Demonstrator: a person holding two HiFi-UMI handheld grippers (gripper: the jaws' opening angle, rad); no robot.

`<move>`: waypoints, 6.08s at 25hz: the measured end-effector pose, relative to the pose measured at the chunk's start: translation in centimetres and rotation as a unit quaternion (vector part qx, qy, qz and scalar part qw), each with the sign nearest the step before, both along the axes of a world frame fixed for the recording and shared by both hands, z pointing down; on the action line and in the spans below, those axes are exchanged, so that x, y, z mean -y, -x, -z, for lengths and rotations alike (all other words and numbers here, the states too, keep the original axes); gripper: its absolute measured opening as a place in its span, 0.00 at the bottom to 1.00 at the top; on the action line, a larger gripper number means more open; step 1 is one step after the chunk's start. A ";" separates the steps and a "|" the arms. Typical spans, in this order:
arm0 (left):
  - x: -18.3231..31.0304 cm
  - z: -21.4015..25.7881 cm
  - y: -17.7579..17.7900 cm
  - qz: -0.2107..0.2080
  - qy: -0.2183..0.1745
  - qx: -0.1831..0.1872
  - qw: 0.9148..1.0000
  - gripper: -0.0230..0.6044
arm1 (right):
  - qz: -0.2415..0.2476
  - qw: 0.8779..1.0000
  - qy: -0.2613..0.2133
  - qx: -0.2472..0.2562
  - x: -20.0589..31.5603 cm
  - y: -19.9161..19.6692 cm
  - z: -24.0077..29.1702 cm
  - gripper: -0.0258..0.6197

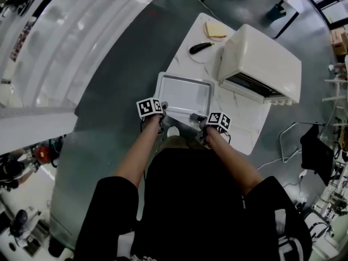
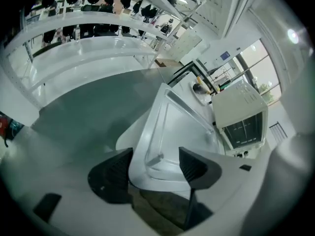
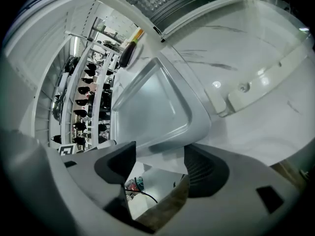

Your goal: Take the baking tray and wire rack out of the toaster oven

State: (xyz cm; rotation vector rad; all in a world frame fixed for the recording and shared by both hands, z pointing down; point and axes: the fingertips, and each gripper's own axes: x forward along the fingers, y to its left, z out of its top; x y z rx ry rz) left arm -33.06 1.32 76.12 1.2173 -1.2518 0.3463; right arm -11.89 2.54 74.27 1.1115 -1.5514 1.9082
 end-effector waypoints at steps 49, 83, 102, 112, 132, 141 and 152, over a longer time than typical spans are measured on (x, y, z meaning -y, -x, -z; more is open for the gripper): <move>8.1 23.7 -36.8 0.065 -0.328 -0.252 0.908 0.07 | -0.298 0.876 -0.363 0.108 6.0 -38.5 23.5 0.08; 25.5 11.5 -36.8 0.294 -0.314 -0.294 0.854 0.48 | -0.358 0.860 -0.340 0.131 26.1 -35.7 12.0 0.42; 28.1 11.7 -37.3 0.285 -0.320 -0.273 0.861 0.14 | -0.418 0.828 -0.331 0.177 28.9 -36.8 11.5 0.12; 27.4 11.7 -37.0 0.297 -0.319 -0.278 0.856 0.07 | -0.402 0.839 -0.327 0.168 28.0 -36.8 11.4 0.09; 21.3 11.7 -36.8 0.305 -0.320 -0.297 0.847 0.07 | -0.404 0.835 -0.318 0.196 22.2 -36.5 11.4 0.09; 18.6 12.6 -36.9 0.286 -0.335 -0.296 0.847 0.07 | -0.409 0.830 -0.316 0.208 19.4 -36.4 11.6 0.09; 15.4 13.6 -37.3 0.279 -0.346 -0.328 0.834 0.07 | -0.400 0.829 -0.325 0.217 16.2 -36.4 12.4 0.08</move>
